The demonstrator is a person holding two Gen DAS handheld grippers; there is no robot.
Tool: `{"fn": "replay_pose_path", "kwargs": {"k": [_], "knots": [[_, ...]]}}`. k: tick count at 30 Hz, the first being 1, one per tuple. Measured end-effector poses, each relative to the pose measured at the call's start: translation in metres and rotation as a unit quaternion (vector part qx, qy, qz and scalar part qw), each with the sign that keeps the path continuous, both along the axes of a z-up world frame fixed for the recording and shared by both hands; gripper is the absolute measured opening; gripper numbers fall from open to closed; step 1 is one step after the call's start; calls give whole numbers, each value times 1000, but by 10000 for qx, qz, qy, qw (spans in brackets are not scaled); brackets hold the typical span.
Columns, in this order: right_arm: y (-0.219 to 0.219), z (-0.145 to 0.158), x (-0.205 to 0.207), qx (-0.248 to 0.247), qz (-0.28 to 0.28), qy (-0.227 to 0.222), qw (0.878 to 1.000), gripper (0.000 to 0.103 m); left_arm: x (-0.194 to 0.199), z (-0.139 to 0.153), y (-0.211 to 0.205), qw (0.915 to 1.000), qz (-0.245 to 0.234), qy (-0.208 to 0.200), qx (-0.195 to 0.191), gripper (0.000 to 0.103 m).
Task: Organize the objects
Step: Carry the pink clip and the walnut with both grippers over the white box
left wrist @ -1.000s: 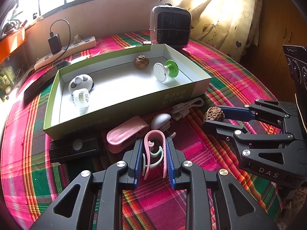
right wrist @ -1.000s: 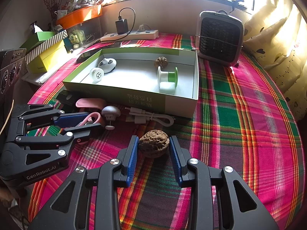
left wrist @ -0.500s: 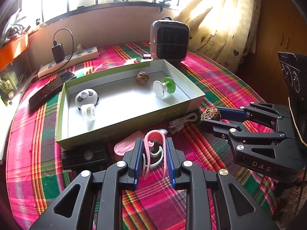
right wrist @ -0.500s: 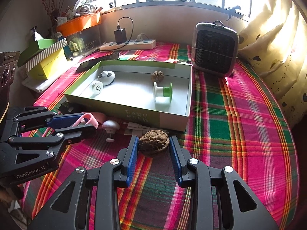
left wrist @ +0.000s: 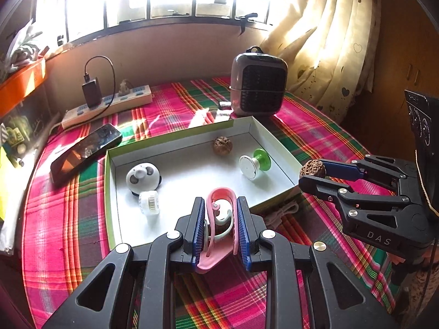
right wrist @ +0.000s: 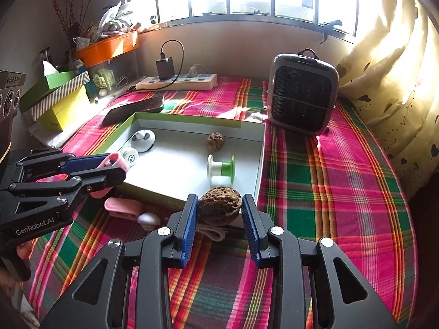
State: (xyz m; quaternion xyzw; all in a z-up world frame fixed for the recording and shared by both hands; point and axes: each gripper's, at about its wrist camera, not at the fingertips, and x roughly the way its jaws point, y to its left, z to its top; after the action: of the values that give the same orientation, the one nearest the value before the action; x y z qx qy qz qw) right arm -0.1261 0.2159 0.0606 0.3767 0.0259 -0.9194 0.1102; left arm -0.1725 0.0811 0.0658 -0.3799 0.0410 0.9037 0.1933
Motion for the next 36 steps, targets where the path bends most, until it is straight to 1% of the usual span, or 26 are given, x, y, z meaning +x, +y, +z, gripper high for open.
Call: {"fn": "replay_pose_path", "kwargs": {"k": [5,9,17,21,31,36], "knots": [[1,6,-22,15,-37,53,10000,34,-18,-1,-2,10000,67,-37,1,21],[2,6,-45,47,-65,-7,10000,34,-34,-4,-6,9998,136,-110,46,21],[2,-4,-85,128,-78,-227,9996,34,-62,-14,-6,9994,209,-275,10,21],[-2,-10,-100,263,-115,-326,9991,34,-75,-19,-5,9991,210,-363,31,21],[-5,-23,-119,404,-133,-505,9978,34,-96,-30,-2,9985,236,-481,-87,21],[-7,-26,-122,517,-127,-466,9975,34,-102,-35,-2,9982,257,-535,-96,21]]}}
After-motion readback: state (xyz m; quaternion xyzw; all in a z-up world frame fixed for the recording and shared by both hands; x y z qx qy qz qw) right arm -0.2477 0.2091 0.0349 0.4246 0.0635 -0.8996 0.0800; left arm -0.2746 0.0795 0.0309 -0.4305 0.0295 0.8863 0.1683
